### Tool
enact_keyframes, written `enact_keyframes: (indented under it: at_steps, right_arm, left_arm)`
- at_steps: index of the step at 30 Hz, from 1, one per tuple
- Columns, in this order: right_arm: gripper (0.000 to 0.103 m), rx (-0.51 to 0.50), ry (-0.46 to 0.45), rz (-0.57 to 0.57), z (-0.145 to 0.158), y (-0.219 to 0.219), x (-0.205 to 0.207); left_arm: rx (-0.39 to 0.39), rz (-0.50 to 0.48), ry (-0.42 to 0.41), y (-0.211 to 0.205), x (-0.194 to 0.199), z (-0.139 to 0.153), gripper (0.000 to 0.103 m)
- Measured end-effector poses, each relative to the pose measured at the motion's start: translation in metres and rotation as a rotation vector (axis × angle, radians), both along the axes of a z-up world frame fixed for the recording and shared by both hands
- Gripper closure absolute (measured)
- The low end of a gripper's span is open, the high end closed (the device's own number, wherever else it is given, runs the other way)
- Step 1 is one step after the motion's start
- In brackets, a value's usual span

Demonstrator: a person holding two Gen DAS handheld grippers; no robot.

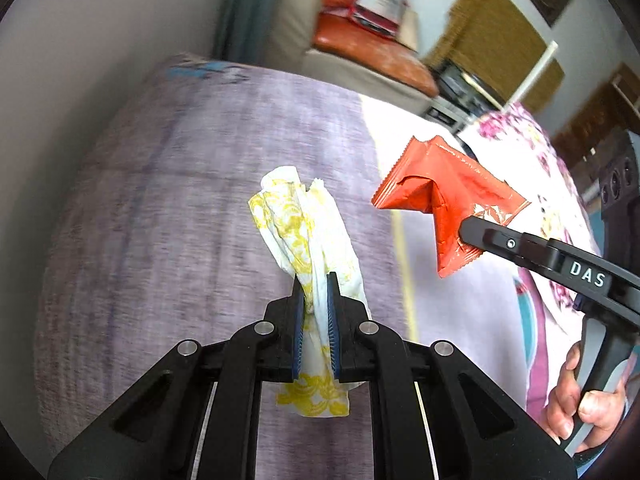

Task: Collect trash
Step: 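Carry tissue and packet over the teal bin and open the left tool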

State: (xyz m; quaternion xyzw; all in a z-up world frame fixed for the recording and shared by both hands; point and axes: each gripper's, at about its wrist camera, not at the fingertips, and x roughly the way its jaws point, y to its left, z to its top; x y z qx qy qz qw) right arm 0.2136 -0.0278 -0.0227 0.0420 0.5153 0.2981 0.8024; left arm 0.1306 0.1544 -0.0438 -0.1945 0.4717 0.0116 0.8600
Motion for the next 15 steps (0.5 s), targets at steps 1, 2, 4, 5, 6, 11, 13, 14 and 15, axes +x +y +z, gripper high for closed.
enact_keyframes:
  at_steps: [1,2,4,5,6,11,13,14,15]
  right_arm:
    - [0.089,0.005,0.000,-0.008,-0.001,-0.008,-0.003]
    - [0.089,0.009,-0.002,-0.018,0.000,-0.015,-0.005]
    - [0.089,0.013,-0.015,-0.053,0.006,-0.041,-0.011]
    - [0.089,0.013,-0.021,-0.067,0.008,-0.048,-0.011]
    - [0.089,0.014,-0.027,-0.081,0.009,-0.055,-0.013]
    - [0.089,0.022,-0.062,-0.175,0.017,-0.112,-0.026]
    - [0.089,0.032,-0.068,-0.223,0.020,-0.140,-0.032]
    - [0.089,0.034,-0.069,-0.240,0.020,-0.151,-0.032]
    - [0.089,0.035,-0.072,-0.257,0.022,-0.162,-0.035]
  left_arm:
    - [0.006,-0.026,-0.001,-0.013,0.002,0.002,0.092]
    - [0.009,-0.042,-0.001,-0.021,0.003,0.003,0.092]
    - [0.016,-0.084,-0.001,-0.042,0.005,0.005,0.092]
    - [0.018,-0.099,0.000,-0.050,0.006,0.006,0.092]
    - [0.021,-0.120,0.000,-0.061,0.007,0.007,0.092]
    - [0.031,-0.210,0.002,-0.108,0.017,0.009,0.092]
    - [0.032,-0.247,0.004,-0.129,0.022,0.010,0.092]
    - [0.032,-0.269,0.006,-0.142,0.025,0.011,0.092]
    - [0.032,-0.292,0.006,-0.155,0.028,0.011,0.092]
